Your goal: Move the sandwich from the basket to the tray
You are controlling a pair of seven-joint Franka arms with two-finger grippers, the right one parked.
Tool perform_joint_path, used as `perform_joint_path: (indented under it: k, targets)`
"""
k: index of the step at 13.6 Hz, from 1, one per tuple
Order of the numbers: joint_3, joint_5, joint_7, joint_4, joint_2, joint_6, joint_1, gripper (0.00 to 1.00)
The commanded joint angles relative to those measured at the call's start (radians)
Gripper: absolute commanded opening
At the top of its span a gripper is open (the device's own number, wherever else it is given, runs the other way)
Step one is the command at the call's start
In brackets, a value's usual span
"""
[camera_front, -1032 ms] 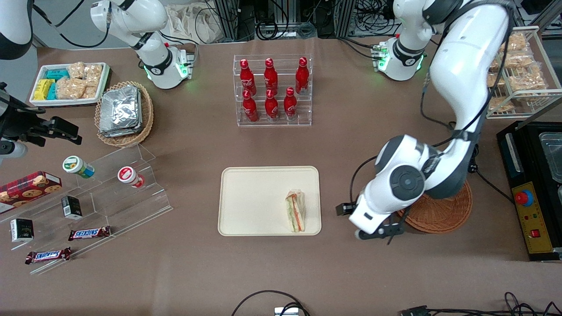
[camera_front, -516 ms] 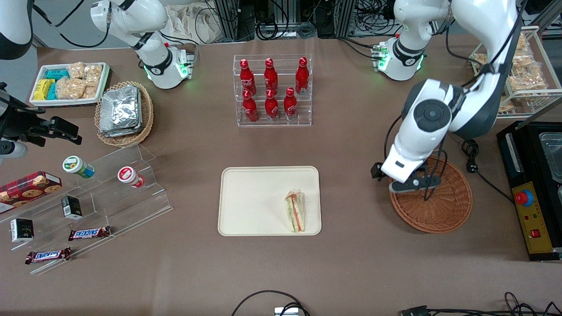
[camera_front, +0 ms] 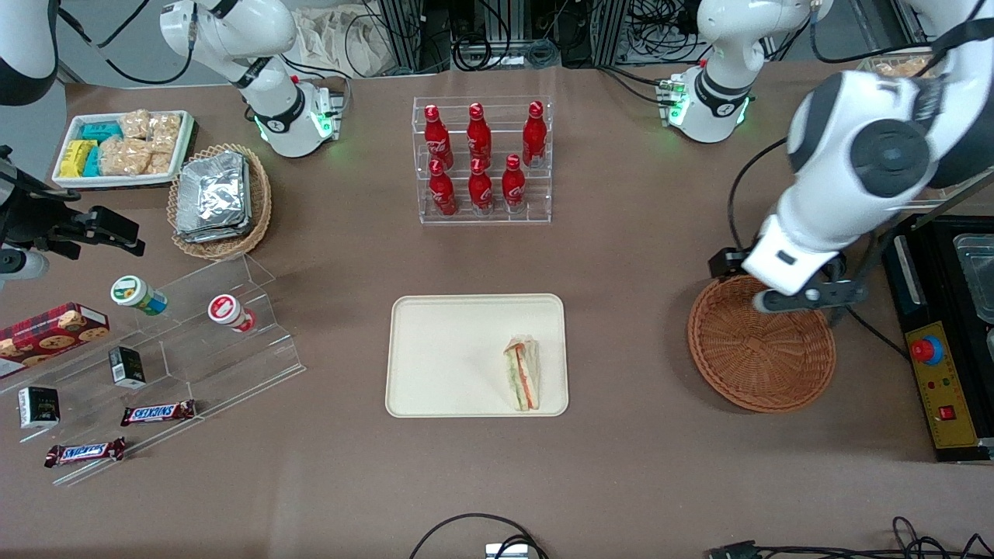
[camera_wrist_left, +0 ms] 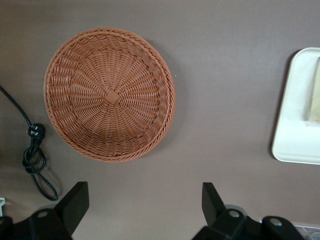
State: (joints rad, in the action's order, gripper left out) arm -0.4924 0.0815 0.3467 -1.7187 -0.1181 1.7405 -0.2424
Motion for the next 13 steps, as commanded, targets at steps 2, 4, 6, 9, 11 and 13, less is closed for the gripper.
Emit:
perform_joint_path:
  k: [2,4,6,9,11,13]
  targets:
    - [-0.008,-0.029,-0.026,0.007,0.014,-0.022,-0.018,1.0]
    - [-0.008,-0.028,-0.029,0.025,0.012,-0.032,-0.038,1.0]
    - [-0.006,-0.026,-0.035,0.062,0.008,-0.073,-0.07,1.0]
    - [0.202,-0.026,-0.098,0.059,0.029,-0.093,0.087,1.0]
    - [0.311,-0.075,-0.187,0.071,0.019,-0.088,0.147,1.0]
    - [0.316,-0.109,-0.183,0.141,-0.021,-0.108,0.121,1.0]
